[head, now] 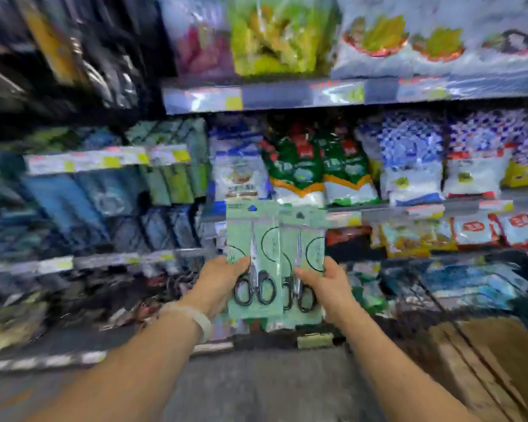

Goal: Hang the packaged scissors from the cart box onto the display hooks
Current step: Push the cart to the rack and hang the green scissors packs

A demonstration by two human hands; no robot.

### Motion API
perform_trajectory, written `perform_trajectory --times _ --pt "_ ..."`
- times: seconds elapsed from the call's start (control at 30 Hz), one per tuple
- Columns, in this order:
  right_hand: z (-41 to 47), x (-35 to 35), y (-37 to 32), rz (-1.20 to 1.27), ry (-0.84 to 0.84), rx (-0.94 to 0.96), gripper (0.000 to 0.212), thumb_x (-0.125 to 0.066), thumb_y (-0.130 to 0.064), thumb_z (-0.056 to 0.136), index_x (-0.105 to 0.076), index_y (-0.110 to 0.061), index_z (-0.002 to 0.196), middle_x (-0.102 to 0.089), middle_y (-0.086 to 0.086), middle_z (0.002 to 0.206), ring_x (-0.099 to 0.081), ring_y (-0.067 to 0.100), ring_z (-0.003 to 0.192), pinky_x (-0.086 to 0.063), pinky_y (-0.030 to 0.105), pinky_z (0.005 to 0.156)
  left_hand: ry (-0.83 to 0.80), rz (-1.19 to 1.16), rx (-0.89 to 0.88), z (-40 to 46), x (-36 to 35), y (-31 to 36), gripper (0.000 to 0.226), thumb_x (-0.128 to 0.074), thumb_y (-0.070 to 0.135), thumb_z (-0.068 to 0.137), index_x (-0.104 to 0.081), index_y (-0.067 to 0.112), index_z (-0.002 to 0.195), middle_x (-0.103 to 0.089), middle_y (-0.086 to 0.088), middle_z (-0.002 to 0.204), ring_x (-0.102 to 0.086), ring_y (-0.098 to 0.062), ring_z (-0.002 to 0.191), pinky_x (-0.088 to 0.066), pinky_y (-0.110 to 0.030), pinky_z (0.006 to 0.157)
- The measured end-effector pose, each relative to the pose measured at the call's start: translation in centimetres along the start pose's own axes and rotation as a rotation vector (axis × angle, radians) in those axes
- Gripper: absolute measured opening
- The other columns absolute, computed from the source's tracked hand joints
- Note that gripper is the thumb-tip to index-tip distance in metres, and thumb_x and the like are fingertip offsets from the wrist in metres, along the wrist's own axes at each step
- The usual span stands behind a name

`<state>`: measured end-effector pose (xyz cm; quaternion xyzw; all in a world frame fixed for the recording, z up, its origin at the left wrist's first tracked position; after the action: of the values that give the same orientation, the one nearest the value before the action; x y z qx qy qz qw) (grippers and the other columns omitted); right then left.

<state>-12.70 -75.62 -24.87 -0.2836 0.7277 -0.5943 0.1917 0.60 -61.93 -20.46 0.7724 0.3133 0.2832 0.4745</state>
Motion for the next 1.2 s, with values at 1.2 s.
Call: perform_trajectory --times 1.2 --pt "5.0 -71.0 -6.1 -0.442 -0.584 0.035 0.05 -0.07 -0.024 0.082 -0.053 -0.008 0.126 -0.059 0.009 0.124 -0.057 0.026 0.111 -0.046 0.037 0.095 0.585 -0.409 0.132 6.1 65.3 -9.8 0.012 -0.063 0.01 0.089 -0.068 0.007 0.098 -0.073 -0.013 0.095 -0.068 -0.027 0.088 -0.055 -0.038 0.083"
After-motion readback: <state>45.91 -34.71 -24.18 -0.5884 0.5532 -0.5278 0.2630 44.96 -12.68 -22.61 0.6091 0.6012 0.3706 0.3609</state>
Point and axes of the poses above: each hand's wrist, its own z-axis towards the middle knuckle, its own x-axis out of the back of the hand, y = z × x, the point moved 2 cm from there along z, towards the middle knuckle
